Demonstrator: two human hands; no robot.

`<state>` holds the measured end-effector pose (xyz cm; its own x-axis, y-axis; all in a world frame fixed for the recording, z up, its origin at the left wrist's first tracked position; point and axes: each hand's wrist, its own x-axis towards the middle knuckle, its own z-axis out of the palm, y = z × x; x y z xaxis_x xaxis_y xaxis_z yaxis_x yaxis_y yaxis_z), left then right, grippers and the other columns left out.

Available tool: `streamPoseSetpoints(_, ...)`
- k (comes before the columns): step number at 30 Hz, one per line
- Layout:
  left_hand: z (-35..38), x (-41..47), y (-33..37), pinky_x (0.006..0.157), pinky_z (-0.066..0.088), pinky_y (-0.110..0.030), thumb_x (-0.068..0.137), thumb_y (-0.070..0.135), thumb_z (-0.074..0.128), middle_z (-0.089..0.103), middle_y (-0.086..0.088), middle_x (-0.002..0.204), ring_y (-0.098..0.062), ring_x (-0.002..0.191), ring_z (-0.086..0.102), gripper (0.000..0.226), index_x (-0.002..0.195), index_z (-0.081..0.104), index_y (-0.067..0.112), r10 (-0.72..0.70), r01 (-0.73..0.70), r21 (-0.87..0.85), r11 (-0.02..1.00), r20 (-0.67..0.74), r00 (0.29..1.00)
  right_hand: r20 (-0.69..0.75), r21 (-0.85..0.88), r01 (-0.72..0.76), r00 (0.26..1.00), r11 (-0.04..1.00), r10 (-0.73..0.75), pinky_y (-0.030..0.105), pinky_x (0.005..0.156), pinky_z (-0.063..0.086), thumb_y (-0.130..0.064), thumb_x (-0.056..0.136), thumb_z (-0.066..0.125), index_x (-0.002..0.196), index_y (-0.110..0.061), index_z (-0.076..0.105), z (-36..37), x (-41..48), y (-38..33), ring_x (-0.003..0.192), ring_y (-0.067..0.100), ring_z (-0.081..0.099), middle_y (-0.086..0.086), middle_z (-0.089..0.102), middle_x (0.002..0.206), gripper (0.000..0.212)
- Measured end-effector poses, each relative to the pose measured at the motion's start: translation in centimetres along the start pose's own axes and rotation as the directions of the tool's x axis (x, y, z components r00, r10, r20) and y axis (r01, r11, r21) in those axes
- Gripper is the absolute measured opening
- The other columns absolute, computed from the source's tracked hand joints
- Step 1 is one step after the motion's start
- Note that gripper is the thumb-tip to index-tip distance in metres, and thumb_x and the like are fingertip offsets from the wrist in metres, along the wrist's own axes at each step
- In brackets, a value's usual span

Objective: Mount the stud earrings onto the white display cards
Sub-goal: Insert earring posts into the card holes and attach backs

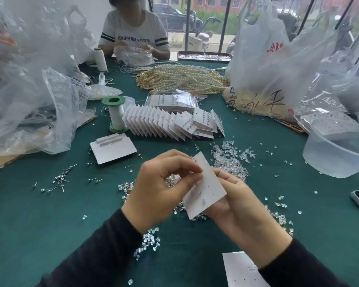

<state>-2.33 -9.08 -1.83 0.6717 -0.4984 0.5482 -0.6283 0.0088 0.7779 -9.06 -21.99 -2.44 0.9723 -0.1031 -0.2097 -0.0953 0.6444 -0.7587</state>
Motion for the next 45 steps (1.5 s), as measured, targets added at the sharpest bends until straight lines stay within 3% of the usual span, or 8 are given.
streamPoseSetpoints(14, 1.1, -0.3, -0.3, 0.066, 0.052, -0.038, 0.071, 0.010, 0.068, 0.064, -0.005, 0.080, -0.020, 0.071, 0.062, 0.005, 0.076, 0.070, 0.009, 0.000, 0.004, 0.040, 0.999, -0.098, 0.995, -0.006, 0.028, -0.041, 0.999, 0.999, 0.041, 0.031, 0.058, 0.056, -0.008, 0.063, 0.065, 0.090, 0.002, 0.064, 0.0, 0.2, 0.5, 0.066, 0.026, 0.063, 0.023, 0.063, 0.089, 0.029)
streamPoseSetpoints(21, 1.1, -0.7, 0.0, 0.082, 0.049, -0.024, 0.063, 0.028, 0.080, 0.063, -0.006, 0.099, -0.012, 0.091, 0.059, 0.043, 0.096, 0.069, 0.005, 0.133, -0.167, 0.321, 0.932, 0.125, 0.983, -0.091, 0.132, 0.001, 0.996, 0.991, 0.011, 0.028, 0.057, 0.056, -0.009, 0.063, 0.063, 0.104, 0.006, 0.060, -0.2, 0.4, 0.3, 0.071, 0.024, 0.066, 0.018, 0.067, 0.084, 0.043)
streamPoseSetpoints(27, -0.1, 0.0, 0.0, 0.052, 0.042, -0.011, 0.076, 0.013, 0.059, 0.067, 0.011, 0.071, 0.002, 0.058, 0.057, 0.016, 0.085, 0.067, 0.023, -0.083, 0.090, 0.120, 0.989, -0.061, 0.995, -0.060, -0.079, 0.200, 0.977, 0.977, -0.205, 0.037, 0.082, 0.056, 0.001, 0.075, 0.060, 0.082, -0.004, 0.071, -0.3, 0.1, 0.2, 0.085, 0.022, 0.066, 0.012, 0.070, 0.084, 0.013)
streamPoseSetpoints(30, -0.6, 0.3, -0.4, 0.047, 0.045, -0.026, 0.073, 0.016, 0.061, 0.067, 0.007, 0.065, -0.011, 0.052, 0.057, 0.013, 0.076, 0.064, 0.029, -0.273, 0.274, 0.007, 0.962, -0.072, 0.959, 0.029, -0.492, 0.329, 0.932, 0.806, -0.362, 0.031, 0.088, 0.053, 0.004, 0.084, 0.059, 0.092, -0.018, 0.071, 0.2, -0.3, 0.2, 0.092, 0.016, 0.067, 0.005, 0.073, 0.094, 0.026)
streamPoseSetpoints(34, -1.3, 0.7, -1.1, 0.060, 0.053, -0.028, 0.082, 0.001, 0.061, 0.068, 0.005, 0.070, -0.013, 0.068, 0.063, 0.019, 0.076, 0.064, 0.019, -0.512, 0.467, -0.262, 0.844, -0.135, 0.848, 0.154, -0.685, 0.368, 0.917, 0.629, -0.369, 0.024, 0.075, 0.056, -0.006, 0.079, 0.065, 0.099, -0.018, 0.068, -1.1, -1.2, -2.8, 0.082, 0.014, 0.069, 0.004, 0.073, 0.087, 0.023)
streamPoseSetpoints(37, -2.3, 1.2, -1.5, 0.057, 0.054, -0.029, 0.082, 0.001, 0.059, 0.065, -0.006, 0.084, -0.020, 0.076, 0.061, 0.014, 0.079, 0.063, 0.013, -0.668, 0.569, -0.406, 0.715, -0.157, 0.728, 0.087, -0.989, 0.136, 0.857, 0.059, -0.509, 0.010, 0.067, 0.047, -0.010, 0.082, 0.067, 0.102, -0.018, 0.070, -5.2, -1.9, -5.6, 0.072, 0.004, 0.063, -0.008, 0.068, 0.083, 0.021)
streamPoseSetpoints(39, -2.8, 1.3, -1.8, 0.054, 0.056, -0.029, 0.081, -0.001, 0.060, 0.063, -0.010, 0.091, -0.022, 0.080, 0.062, 0.010, 0.084, 0.060, 0.009, -0.735, 0.604, -0.471, 0.642, -0.154, 0.661, 0.003, -0.984, -0.096, 0.835, -0.151, -0.551, 0.011, 0.066, 0.035, -0.009, 0.081, 0.066, 0.101, -0.015, 0.072, -7.8, -2.6, -6.2, 0.072, 0.009, 0.056, -0.007, 0.062, 0.085, 0.022)
streamPoseSetpoints(45, -3.1, 1.5, -1.7, 0.046, 0.055, -0.026, 0.080, -0.005, 0.058, 0.063, -0.013, 0.088, -0.024, 0.078, 0.062, 0.010, 0.085, 0.055, 0.004, -0.786, 0.634, -0.544, 0.549, -0.079, 0.613, -0.075, -0.990, -0.128, 0.841, -0.063, -0.536, 0.015, 0.064, 0.037, -0.004, 0.077, 0.069, 0.088, -0.020, 0.073, -10.0, -3.8, -5.5, 0.070, 0.006, 0.057, -0.008, 0.064, 0.080, 0.020)
